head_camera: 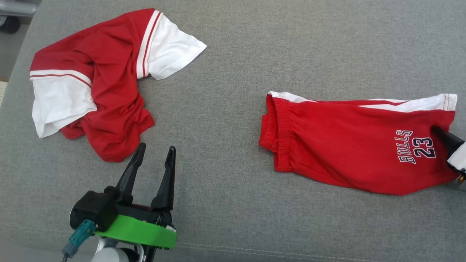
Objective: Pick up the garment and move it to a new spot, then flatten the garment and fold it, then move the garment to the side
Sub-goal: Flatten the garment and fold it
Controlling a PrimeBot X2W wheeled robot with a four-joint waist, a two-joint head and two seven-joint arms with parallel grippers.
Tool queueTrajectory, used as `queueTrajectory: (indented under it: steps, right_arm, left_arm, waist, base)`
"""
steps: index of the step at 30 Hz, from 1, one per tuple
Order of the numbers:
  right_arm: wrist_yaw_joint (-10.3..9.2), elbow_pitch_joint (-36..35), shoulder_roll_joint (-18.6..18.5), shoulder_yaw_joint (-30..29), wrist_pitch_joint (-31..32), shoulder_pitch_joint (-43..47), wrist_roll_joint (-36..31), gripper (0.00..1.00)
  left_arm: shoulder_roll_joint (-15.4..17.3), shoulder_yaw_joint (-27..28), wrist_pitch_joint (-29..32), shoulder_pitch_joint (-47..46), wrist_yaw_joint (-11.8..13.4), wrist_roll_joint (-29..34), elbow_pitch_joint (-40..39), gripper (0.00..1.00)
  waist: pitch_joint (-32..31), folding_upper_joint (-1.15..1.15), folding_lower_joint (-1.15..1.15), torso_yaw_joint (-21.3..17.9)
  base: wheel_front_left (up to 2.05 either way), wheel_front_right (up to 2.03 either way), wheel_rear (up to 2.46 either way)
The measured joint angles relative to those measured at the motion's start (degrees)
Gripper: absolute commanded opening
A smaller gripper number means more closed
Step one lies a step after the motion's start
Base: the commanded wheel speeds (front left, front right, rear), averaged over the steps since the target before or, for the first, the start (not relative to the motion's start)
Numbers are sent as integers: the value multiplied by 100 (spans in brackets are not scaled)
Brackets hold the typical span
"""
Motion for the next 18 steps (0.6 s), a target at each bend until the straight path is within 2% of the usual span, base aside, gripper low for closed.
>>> queueTrajectory:
  steps: [8, 11, 18]
  right_arm:
    - [1, -90, -515, -515, 10, -41, 289, 0]
    - [77, -323, -460, -555, 146, -46, 573, 0]
    - [145, -1100, -75, -326, 582, -19, 1036, 0]
  left_arm:
    - [-75, 32, 0, 0, -1, 15, 63, 100]
    - [-127, 64, 0, 1, -2, 13, 113, 100]
    - [-137, 178, 0, 5, -63, -5, 308, 100]
  waist:
    - [-31, 0, 0, -10]
    - [-73, 0, 0, 32]
    - [-239, 0, 0, 162]
  base:
    - [0, 0, 0]
    - [0, 0, 0]
    - [0, 0, 0]
